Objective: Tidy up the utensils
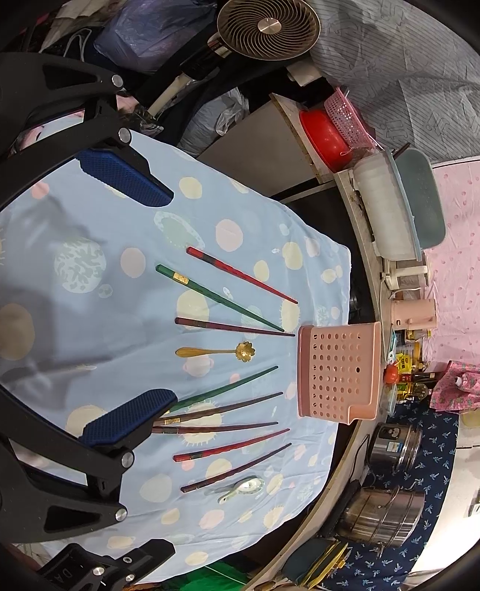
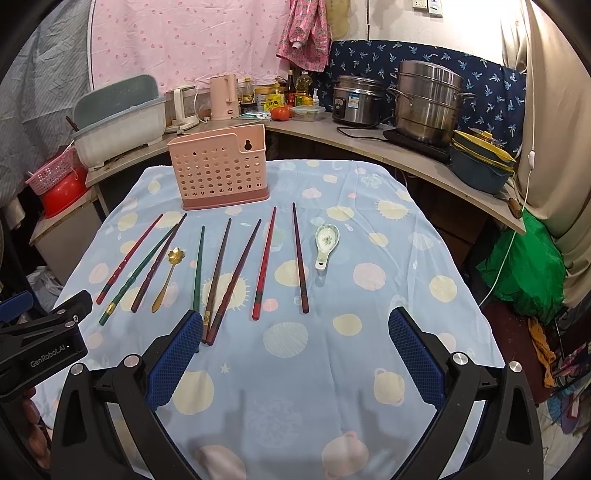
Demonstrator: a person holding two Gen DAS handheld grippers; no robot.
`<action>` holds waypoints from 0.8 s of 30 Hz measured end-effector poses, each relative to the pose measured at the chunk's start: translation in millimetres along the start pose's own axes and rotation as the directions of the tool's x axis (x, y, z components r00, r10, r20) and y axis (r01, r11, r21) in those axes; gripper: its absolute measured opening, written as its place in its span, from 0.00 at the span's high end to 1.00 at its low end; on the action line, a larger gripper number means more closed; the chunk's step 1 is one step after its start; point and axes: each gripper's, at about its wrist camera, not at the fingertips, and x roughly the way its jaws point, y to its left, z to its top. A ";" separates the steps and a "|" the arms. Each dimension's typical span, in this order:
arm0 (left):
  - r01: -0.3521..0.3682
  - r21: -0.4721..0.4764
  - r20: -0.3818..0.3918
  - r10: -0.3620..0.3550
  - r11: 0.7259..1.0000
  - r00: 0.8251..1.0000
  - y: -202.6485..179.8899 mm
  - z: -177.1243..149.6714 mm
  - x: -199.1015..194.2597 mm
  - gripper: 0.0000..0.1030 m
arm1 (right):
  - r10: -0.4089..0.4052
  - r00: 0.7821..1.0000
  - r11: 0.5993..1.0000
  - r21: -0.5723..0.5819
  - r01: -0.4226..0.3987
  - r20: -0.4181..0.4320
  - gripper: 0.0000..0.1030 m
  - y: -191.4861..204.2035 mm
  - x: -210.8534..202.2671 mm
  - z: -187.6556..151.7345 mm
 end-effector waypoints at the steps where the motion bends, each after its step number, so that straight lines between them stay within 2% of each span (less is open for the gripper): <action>1: 0.000 0.000 0.000 0.000 1.000 1.000 0.2 0.0 -0.1 0.08 | 0.001 1.000 1.000 0.001 -0.001 0.001 0.06 0.3 -0.3 0.1; 24: 0.002 0.000 0.001 -0.002 1.000 1.000 3.5 -2.0 -0.6 0.08 | 0.000 1.000 1.000 0.008 0.000 0.004 0.06 -1.9 -1.4 0.5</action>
